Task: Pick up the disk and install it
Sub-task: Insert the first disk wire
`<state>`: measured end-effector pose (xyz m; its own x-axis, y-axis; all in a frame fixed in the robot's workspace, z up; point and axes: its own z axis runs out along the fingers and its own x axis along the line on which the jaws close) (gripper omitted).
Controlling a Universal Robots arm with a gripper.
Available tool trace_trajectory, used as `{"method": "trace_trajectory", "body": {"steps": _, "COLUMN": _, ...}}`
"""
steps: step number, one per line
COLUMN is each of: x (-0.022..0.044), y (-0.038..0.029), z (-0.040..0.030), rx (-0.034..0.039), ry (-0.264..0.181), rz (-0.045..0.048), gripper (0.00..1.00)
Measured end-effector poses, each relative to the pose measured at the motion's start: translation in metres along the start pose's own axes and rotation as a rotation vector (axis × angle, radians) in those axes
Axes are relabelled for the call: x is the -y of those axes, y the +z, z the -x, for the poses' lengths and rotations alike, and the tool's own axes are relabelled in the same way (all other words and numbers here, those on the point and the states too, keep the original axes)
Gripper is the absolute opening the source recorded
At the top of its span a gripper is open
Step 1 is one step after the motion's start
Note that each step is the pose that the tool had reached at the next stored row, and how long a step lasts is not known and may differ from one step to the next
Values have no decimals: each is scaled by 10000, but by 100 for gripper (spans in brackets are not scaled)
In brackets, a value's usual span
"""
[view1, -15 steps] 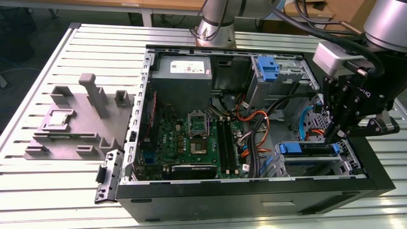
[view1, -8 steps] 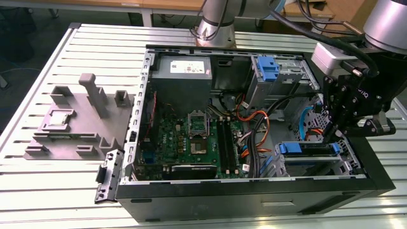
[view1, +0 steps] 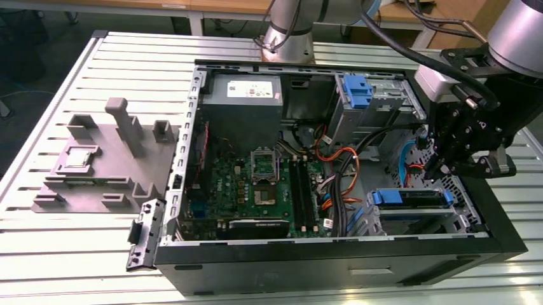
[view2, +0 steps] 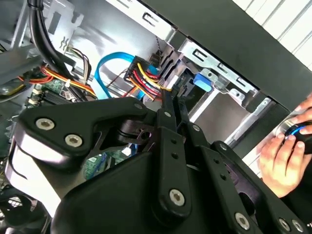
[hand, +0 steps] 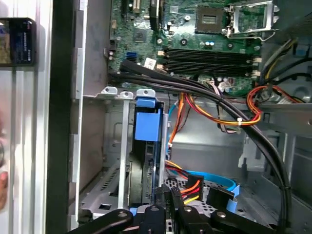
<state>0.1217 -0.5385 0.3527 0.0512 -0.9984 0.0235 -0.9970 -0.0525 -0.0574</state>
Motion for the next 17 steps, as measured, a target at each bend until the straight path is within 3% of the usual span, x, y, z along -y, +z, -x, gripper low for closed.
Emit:
{"method": "trace_trajectory", "body": {"steps": 6, "x": 0, "y": 0, "z": -1, "rx": 27, "ry": 1, "rz": -1, "gripper": 16}}
{"method": "trace_trajectory", "body": {"steps": 7, "x": 0, "y": 1, "z": -2, "rx": 97, "ry": 5, "rz": -4, "gripper": 16}}
{"method": "trace_trajectory", "body": {"steps": 10, "x": -1, "y": 3, "z": -14, "rx": 440, "ry": 26, "rz": -23, "gripper": 16}}
{"method": "trace_trajectory", "body": {"steps": 17, "x": -5, "y": 21, "z": -81, "rx": 457, "ry": 26, "rz": -23, "gripper": 16}}
